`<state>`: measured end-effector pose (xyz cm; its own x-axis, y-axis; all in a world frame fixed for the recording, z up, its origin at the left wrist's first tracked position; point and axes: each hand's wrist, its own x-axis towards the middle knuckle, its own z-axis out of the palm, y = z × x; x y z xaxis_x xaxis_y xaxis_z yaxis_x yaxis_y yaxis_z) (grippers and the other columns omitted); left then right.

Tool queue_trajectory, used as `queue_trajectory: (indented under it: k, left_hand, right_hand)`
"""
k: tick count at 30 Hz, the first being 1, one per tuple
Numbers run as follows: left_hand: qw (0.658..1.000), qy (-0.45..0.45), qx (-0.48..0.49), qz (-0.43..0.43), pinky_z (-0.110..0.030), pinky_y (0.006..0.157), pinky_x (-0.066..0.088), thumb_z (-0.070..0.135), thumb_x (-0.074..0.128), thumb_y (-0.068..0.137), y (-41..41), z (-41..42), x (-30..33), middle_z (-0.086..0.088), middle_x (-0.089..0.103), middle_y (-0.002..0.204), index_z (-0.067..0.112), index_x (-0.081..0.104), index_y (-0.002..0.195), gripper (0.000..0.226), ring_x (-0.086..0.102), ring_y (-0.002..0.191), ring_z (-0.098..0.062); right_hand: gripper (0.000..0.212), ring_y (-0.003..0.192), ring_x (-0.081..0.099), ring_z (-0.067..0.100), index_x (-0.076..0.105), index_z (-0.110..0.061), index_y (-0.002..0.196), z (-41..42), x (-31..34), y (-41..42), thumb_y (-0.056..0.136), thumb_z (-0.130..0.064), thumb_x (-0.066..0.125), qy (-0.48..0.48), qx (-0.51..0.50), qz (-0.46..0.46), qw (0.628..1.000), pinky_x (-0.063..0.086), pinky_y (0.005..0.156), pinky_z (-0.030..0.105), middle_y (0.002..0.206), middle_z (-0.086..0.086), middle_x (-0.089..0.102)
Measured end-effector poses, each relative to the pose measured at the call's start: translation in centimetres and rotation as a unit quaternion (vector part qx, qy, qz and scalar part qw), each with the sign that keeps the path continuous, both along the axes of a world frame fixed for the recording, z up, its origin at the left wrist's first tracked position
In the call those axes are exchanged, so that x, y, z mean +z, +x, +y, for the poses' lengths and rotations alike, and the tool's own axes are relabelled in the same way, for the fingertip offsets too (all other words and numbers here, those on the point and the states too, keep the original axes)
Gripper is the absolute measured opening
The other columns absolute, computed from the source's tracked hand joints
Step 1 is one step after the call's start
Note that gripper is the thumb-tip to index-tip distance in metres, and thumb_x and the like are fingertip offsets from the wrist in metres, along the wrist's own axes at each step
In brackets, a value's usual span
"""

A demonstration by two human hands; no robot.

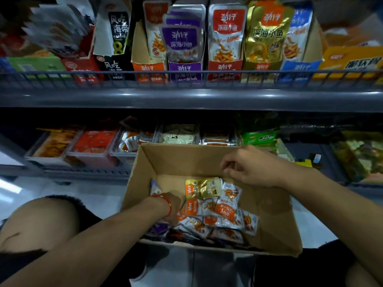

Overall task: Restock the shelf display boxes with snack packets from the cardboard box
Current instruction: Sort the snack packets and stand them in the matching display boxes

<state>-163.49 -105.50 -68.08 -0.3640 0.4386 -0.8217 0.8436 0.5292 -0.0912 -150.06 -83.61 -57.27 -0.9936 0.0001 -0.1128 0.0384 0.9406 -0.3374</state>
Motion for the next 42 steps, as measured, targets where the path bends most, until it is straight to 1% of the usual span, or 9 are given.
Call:
queue_trajectory:
  k: [6, 10, 13, 17, 22, 27, 30, 34, 42]
  left_hand:
    - [0.996, 0.035, 0.075, -0.023, -0.034, 0.084, 0.058, 0.027, 0.077, 0.078, 0.0, 1.0, 1.3, -0.009, 0.066, 0.121, 0.014, 0.060, 0.119, 0.046, 0.068, 0.104, -0.025]
    - [0.957, 0.204, 0.207, -0.001, -0.034, 0.072, 0.059, 0.055, 0.082, 0.067, -4.4, 0.8, -2.0, -0.004, 0.070, 0.086, 0.023, 0.067, 0.082, 0.038, 0.066, 0.076, -0.016]
    - [0.897, 0.374, 0.226, -0.068, -0.027, 0.067, 0.056, 0.012, 0.071, 0.089, -2.0, 2.0, 4.9, 0.006, 0.070, 0.085, 0.016, 0.071, 0.089, 0.004, 0.066, 0.076, -0.008]
    - [0.802, 0.568, 0.158, -0.093, -0.011, 0.072, 0.052, 0.011, 0.068, 0.092, 0.6, 2.5, 10.9, 0.017, 0.070, 0.094, 0.025, 0.072, 0.094, 0.015, 0.064, 0.088, 0.008]
    - [0.755, 0.633, 0.106, -0.134, -0.019, 0.085, 0.056, 0.029, 0.073, 0.090, 1.4, 2.3, 12.5, 0.014, 0.071, 0.111, 0.028, 0.073, 0.104, 0.015, 0.063, 0.106, 0.003]
    - [0.696, 0.621, 0.325, -0.154, -0.027, 0.090, 0.057, 0.023, 0.079, 0.085, 1.0, 2.3, 12.6, 0.007, 0.068, 0.118, 0.022, 0.059, 0.124, 0.044, 0.065, 0.107, -0.006]
    - [0.540, 0.553, 0.509, -0.379, -0.036, 0.084, 0.062, 0.003, 0.070, 0.090, 1.1, 2.2, 13.7, -0.010, 0.076, 0.107, 0.003, 0.061, 0.123, 0.034, 0.074, 0.098, -0.021]
    - [0.438, 0.540, 0.538, -0.478, -0.032, 0.076, 0.062, 0.013, 0.059, 0.098, 0.2, 2.0, 15.1, -0.014, 0.075, 0.109, 0.000, 0.065, 0.121, 0.027, 0.073, 0.096, -0.022]
    - [0.397, 0.653, 0.510, -0.396, -0.028, 0.066, 0.060, 0.013, 0.067, 0.094, -2.3, 2.2, 17.7, -0.013, 0.077, 0.095, 0.004, 0.066, 0.115, 0.022, 0.073, 0.076, -0.021]
  right_hand:
    - [0.021, 0.087, 0.067, 0.004, 0.070, -0.028, 0.116, 0.0, 0.3, 0.4, 0.100, -0.035, 0.059, -0.003, -0.003, -0.016, 1.000, 0.057, 0.080, 0.032, 0.102, -0.013, 0.073]
    - [0.019, 0.090, 0.066, 0.001, 0.071, -0.027, 0.113, -0.2, 0.2, 0.4, 0.100, -0.035, 0.060, -0.032, -0.024, -0.047, 0.998, 0.057, 0.086, 0.031, 0.102, -0.014, 0.073]
    - [0.031, 0.079, 0.070, 0.007, 0.071, -0.020, 0.114, -0.2, -0.3, 0.2, 0.102, -0.044, 0.055, -0.076, -0.112, -0.099, 0.986, 0.060, 0.079, 0.033, 0.096, -0.005, 0.075]
    - [0.058, 0.066, 0.075, 0.030, 0.048, -0.011, 0.138, -0.6, 0.6, 0.6, 0.104, -0.057, 0.039, -0.395, -0.339, -0.198, 0.830, 0.060, 0.054, 0.033, 0.090, 0.022, 0.076]
    - [0.025, 0.072, 0.074, 0.025, 0.057, 0.006, 0.123, -1.6, 2.2, 0.3, 0.100, -0.005, 0.059, -0.591, -0.399, -0.020, 0.701, 0.062, 0.058, 0.027, 0.098, 0.025, 0.074]
    - [0.023, 0.090, 0.075, 0.021, 0.068, 0.000, 0.118, -1.9, 3.5, 0.4, 0.099, -0.012, 0.063, -0.576, -0.352, 0.087, 0.733, 0.061, 0.065, 0.024, 0.103, 0.015, 0.077]
    - [0.023, 0.095, 0.074, 0.024, 0.068, -0.001, 0.118, -2.4, 4.2, 0.6, 0.098, -0.012, 0.063, -0.583, -0.344, 0.115, 0.727, 0.061, 0.072, 0.026, 0.106, 0.015, 0.077]
    - [0.025, 0.098, 0.074, 0.023, 0.070, -0.004, 0.119, -2.6, 5.1, 0.3, 0.097, -0.011, 0.063, -0.624, -0.346, 0.109, 0.693, 0.062, 0.072, 0.025, 0.111, 0.016, 0.076]
    - [0.020, 0.096, 0.076, 0.021, 0.068, -0.007, 0.117, -3.3, 10.9, -2.7, 0.098, -0.011, 0.062, -0.518, -0.327, 0.239, 0.753, 0.062, 0.069, 0.024, 0.105, 0.009, 0.078]
